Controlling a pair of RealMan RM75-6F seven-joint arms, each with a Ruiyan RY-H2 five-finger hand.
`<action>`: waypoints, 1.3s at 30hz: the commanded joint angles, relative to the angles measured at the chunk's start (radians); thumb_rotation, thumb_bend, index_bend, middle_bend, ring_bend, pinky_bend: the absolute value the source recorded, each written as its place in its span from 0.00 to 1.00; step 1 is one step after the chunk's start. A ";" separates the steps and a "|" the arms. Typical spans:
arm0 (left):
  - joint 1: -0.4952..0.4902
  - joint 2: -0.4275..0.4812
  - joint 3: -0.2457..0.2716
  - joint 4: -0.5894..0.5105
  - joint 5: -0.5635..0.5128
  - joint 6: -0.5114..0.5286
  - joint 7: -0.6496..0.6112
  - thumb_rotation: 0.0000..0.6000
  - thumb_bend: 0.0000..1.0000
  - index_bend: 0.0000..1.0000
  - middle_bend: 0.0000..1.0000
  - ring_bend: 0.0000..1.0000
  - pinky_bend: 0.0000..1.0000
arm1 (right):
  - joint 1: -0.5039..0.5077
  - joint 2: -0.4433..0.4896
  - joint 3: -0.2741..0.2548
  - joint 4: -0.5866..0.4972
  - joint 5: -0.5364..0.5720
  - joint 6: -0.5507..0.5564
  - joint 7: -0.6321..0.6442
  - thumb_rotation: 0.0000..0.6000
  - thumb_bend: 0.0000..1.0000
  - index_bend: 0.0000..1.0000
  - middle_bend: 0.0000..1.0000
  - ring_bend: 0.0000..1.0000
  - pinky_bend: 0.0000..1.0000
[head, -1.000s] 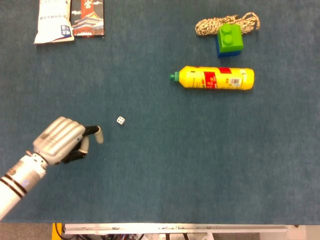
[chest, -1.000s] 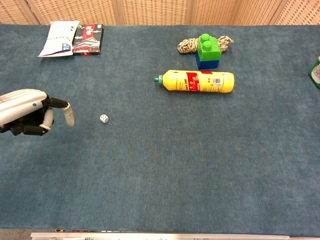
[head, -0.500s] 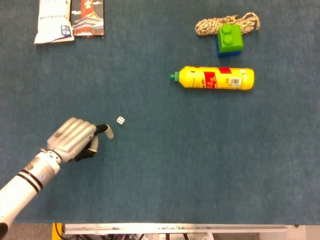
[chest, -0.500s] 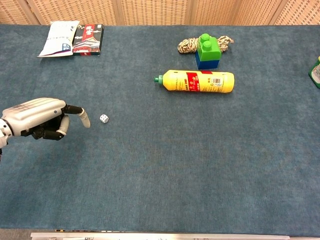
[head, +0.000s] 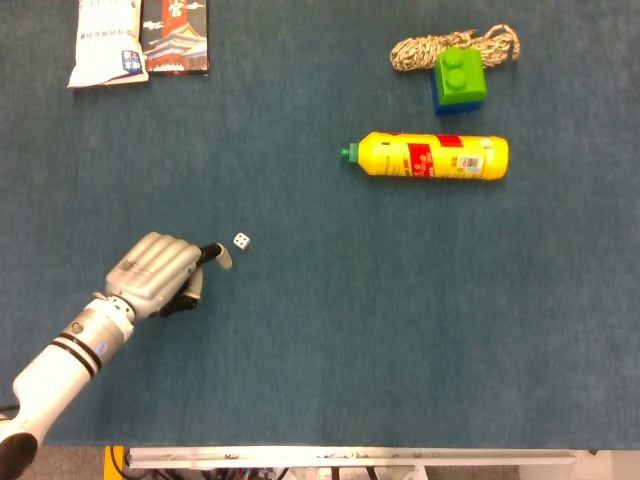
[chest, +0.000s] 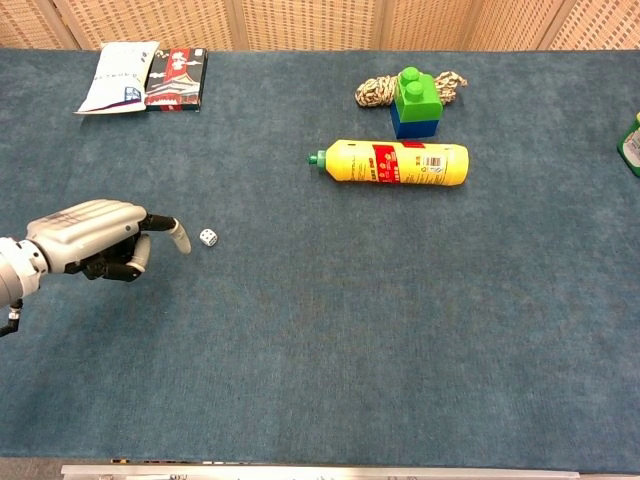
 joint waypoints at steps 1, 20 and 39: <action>-0.006 -0.012 -0.001 0.009 -0.013 -0.004 0.012 1.00 1.00 0.31 1.00 1.00 1.00 | 0.000 0.001 0.000 0.001 0.000 -0.001 0.002 1.00 0.31 0.13 0.21 0.16 0.39; -0.033 -0.049 -0.013 0.051 -0.076 -0.018 0.021 1.00 1.00 0.31 1.00 1.00 1.00 | -0.001 0.005 0.003 -0.003 0.007 -0.008 -0.004 1.00 0.31 0.13 0.21 0.16 0.39; -0.061 -0.096 -0.014 0.112 -0.095 -0.039 0.022 1.00 1.00 0.33 1.00 1.00 1.00 | -0.007 0.011 0.005 -0.003 0.007 0.000 0.009 1.00 0.31 0.13 0.21 0.16 0.39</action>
